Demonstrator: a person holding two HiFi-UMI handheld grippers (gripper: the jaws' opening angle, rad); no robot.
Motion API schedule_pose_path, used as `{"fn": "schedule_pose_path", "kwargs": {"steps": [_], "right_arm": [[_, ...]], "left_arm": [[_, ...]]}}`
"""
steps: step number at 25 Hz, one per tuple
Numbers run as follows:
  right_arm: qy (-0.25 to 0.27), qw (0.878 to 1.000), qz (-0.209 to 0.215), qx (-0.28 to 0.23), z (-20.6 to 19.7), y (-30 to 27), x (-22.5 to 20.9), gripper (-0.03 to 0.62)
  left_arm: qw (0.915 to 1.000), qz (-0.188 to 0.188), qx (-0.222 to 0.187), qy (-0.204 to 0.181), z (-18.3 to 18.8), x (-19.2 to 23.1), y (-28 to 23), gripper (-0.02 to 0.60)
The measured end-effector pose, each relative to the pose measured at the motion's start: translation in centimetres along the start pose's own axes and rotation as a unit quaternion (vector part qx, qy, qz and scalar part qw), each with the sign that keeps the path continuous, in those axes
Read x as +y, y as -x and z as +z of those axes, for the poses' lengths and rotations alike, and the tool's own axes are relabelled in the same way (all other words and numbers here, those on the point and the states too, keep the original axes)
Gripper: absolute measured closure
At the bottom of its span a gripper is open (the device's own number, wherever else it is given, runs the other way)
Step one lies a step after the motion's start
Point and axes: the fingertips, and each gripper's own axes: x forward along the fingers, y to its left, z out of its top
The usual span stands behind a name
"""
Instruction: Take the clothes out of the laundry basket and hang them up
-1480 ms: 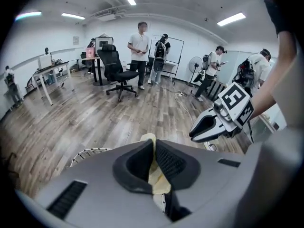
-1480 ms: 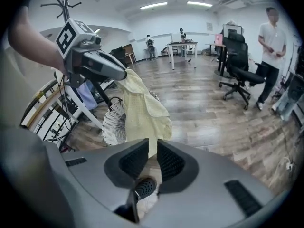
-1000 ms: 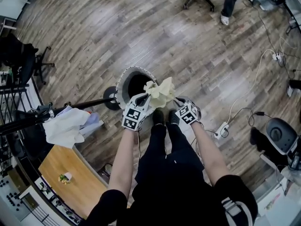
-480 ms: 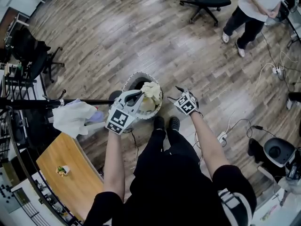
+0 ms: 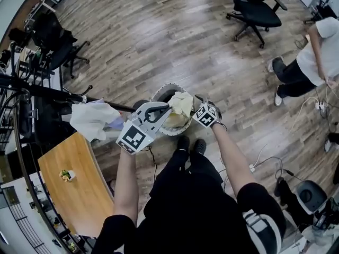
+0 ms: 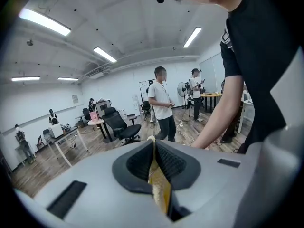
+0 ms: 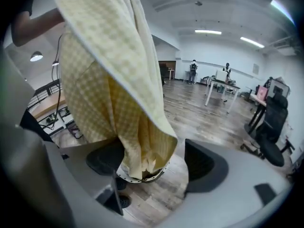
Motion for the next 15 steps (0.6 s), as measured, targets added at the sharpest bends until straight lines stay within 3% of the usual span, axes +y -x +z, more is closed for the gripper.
{"fn": "schedule_pose_path", "kwargs": {"steps": [3, 4, 7, 10, 15], "right_arm": [[-0.006, 1.000, 0.024, 0.004, 1.2, -2.4, 0.6, 0.186], [-0.008, 0.999, 0.036, 0.006, 1.5, -3.0, 1.0, 0.224], [-0.019, 0.999, 0.031, 0.013, 1.9, -3.6, 1.6, 0.559], [-0.035, 0.999, 0.020, 0.018, 1.3, -3.7, 1.9, 0.559], [-0.024, 1.000, 0.001, 0.019, 1.3, -2.2, 0.9, 0.559]], "left_arm": [[1.0000, 0.002, -0.007, -0.002, 0.6, -0.4, 1.0, 0.548], [1.0000, 0.005, -0.003, -0.003, 0.5, -0.4, 1.3, 0.547], [0.9990, 0.043, 0.014, 0.007, -1.2, 1.0, 2.5, 0.548], [0.9921, 0.114, 0.027, 0.043, -3.9, 3.9, 5.1, 0.548], [0.9710, 0.211, 0.038, 0.106, -8.2, 7.1, 9.0, 0.547]]}}
